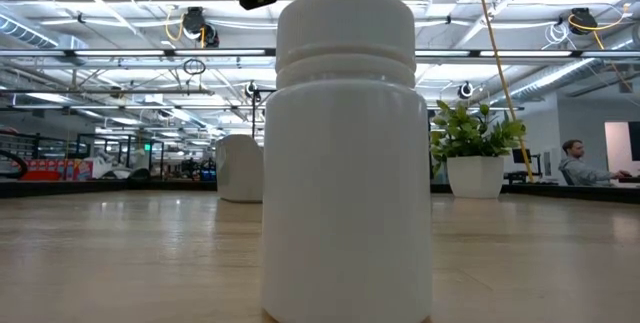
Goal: Pick and place pill bottles into a basket
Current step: Put the white pill bottle into the gray bin
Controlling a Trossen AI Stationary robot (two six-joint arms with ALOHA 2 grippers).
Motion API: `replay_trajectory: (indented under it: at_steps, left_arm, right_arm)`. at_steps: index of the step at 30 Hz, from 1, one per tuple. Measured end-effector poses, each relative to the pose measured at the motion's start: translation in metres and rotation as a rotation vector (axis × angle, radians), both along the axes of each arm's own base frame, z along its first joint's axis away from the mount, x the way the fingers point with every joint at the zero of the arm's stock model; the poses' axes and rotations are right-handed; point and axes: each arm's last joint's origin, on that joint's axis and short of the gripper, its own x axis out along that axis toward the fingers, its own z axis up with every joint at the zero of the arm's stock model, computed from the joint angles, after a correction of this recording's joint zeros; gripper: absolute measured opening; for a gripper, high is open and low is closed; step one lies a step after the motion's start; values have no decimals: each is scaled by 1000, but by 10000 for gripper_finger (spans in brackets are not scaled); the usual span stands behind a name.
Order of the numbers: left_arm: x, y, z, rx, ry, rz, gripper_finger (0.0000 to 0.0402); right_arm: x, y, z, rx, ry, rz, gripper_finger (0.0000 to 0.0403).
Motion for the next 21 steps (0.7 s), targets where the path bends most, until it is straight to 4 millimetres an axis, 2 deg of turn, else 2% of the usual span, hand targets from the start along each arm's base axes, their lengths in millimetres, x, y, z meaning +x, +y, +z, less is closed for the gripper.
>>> replay_trajectory:
  at_steps: [11, 21]
  left_arm:
    - [-5, 15, 3, -13, -4, 36, 165]
    - [-15, 39, -3, 69, 72, 94, 169]
  right_arm:
    - [-5, -2, -10, 27, 107, -72, 236]
    - [-18, 3, -47, 115, 194, -101, 268]
